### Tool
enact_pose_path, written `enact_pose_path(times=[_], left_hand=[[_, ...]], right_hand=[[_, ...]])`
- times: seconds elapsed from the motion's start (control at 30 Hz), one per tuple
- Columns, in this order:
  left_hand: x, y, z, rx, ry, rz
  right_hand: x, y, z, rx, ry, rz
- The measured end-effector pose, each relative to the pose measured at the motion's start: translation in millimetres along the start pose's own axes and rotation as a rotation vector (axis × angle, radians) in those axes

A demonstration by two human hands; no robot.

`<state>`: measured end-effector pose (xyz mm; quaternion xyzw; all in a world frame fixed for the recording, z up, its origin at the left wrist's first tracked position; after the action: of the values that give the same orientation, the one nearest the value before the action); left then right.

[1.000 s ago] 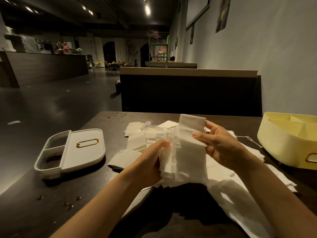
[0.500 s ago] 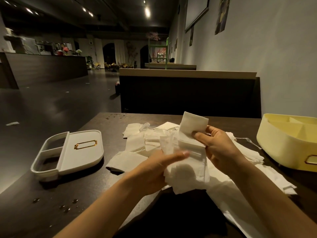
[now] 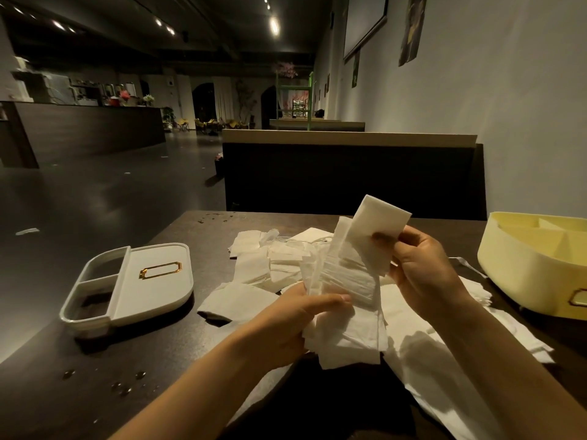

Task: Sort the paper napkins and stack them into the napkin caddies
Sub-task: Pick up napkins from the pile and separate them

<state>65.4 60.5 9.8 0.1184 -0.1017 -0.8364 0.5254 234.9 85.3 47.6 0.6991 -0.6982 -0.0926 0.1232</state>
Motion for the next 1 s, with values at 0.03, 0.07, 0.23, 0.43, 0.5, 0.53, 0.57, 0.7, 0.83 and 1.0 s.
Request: enact_pose_path(times=[0.03, 0.07, 0.23, 0.43, 0.5, 0.53, 0.57, 0.7, 0.83, 1.0], left_hand=[[-0.3, -0.4, -0.7, -0.002, -0.002, 0.000], [-0.3, -0.4, -1.1, -0.002, -0.003, 0.000], [0.8, -1.2, -1.9, 0.000, -0.003, 0.031], [1.8, -0.1, 2.1, 0.088, 0.007, 0.080], [3.5, 0.8, 6.0, 0.127, -0.024, 0.076], [3.8, 0.6, 7.0, 0.137, -0.036, 0.084], [4.2, 0.4, 7.6, 0.139, -0.043, 0.098], [5.6, 0.8, 7.4, 0.205, -0.037, 0.089], [3.5, 1.0, 5.1, 0.188, 0.010, 0.104], [2.9, 0.9, 4.2, 0.151, 0.047, 0.156]], right_hand=[[0.1, 0.1, -1.2, -0.013, -0.017, 0.009], [-0.2, -0.1, -3.0, -0.038, -0.031, 0.016], [7.2, -7.9, -20.4, -0.160, -0.006, -0.108], [9.7, 1.4, -8.0, 0.095, 0.135, -0.282], [5.3, 4.3, 2.1, 0.193, 0.139, -0.205], [4.3, 5.2, 6.1, 0.244, 0.132, -0.164], [4.0, 6.1, 8.6, 0.284, 0.117, -0.126], [5.4, 7.7, 9.2, 0.384, 0.007, -0.013], [8.0, 10.9, 9.2, 0.367, 0.044, -0.073], [6.7, 4.8, -3.6, 0.097, 0.048, -0.042]])
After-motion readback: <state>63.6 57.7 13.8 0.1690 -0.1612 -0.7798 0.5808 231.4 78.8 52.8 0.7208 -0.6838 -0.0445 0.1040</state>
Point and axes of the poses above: each hand's wrist, its own x-axis away from the middle knuckle, its own y-axis out of the palm, z = x × y, the point moved 1 cm from there along -x, towards the middle knuckle, and after that the axes turned 14 degrees about y, right-handed, at the moved point
